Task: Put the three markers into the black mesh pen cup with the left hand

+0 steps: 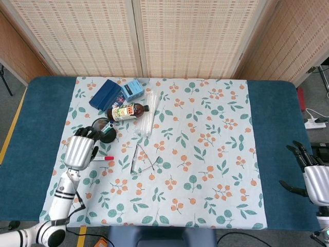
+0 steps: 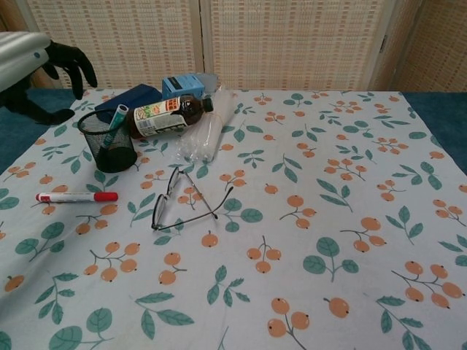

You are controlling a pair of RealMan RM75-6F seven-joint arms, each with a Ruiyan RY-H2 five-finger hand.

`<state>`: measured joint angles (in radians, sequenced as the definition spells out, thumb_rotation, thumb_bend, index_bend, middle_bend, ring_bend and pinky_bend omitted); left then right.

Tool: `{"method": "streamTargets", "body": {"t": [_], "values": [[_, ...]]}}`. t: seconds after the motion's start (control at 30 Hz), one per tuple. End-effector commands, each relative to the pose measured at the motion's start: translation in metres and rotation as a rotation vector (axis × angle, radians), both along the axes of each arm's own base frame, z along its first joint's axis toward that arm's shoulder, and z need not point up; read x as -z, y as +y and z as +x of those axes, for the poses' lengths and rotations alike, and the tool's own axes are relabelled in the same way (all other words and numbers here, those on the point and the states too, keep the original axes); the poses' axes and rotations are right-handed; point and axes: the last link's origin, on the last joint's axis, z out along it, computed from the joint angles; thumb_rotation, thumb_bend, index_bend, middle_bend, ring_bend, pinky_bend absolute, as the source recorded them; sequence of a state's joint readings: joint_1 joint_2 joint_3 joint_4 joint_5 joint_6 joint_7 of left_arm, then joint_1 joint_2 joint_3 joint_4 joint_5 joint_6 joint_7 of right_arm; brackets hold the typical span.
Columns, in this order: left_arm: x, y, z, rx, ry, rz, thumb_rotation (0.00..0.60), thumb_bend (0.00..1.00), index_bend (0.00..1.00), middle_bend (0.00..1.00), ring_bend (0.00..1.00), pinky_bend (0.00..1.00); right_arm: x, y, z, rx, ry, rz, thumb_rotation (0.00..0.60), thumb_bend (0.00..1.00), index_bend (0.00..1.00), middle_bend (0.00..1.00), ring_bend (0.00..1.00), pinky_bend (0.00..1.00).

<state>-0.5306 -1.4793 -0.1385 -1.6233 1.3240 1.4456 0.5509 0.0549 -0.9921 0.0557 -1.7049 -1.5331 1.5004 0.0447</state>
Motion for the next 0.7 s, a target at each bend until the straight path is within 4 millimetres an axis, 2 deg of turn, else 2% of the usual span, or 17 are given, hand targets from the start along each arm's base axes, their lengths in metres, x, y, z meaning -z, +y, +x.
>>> {"method": "streamTargets", "body": {"t": [0.03, 0.13, 0.3, 0.47, 0.7], "values": [[0.03, -0.064, -0.014, -0.042, 0.071, 0.054, 0.6, 0.3, 0.41, 0.45, 0.27, 0.3, 0.002, 0.0, 0.001, -0.003, 0.001, 0.008, 0.6, 0.0, 0.16, 0.06, 0.29, 0.3], [0.049, -0.065, -0.022, -0.087, 0.075, 0.03, 0.6, 0.3, 0.41, 0.45, 0.27, 0.3, 0.001, 0.0, 0.002, -0.007, 0.0, 0.005, 0.6, 0.0, 0.16, 0.06, 0.29, 0.3], [0.076, -0.057, -0.019, -0.071, 0.104, 0.01, 0.6, 0.3, 0.4, 0.43, 0.27, 0.3, 0.0, 0.0, 0.001, -0.001, 0.001, -0.001, 0.6, 0.0, 0.16, 0.06, 0.29, 0.3], [0.091, -0.046, -0.014, -0.057, 0.137, 0.007, 0.6, 0.3, 0.4, 0.43, 0.26, 0.29, -0.002, 0.0, -0.002, 0.009, -0.003, -0.007, 0.6, 0.0, 0.16, 0.06, 0.29, 0.3], [0.103, -0.029, -0.021, -0.089, 0.157, -0.006, 0.6, 0.3, 0.41, 0.42, 0.26, 0.29, -0.002, -0.003, -0.007, 0.031, -0.004, -0.009, 0.6, 0.0, 0.16, 0.06, 0.29, 0.3]]}}
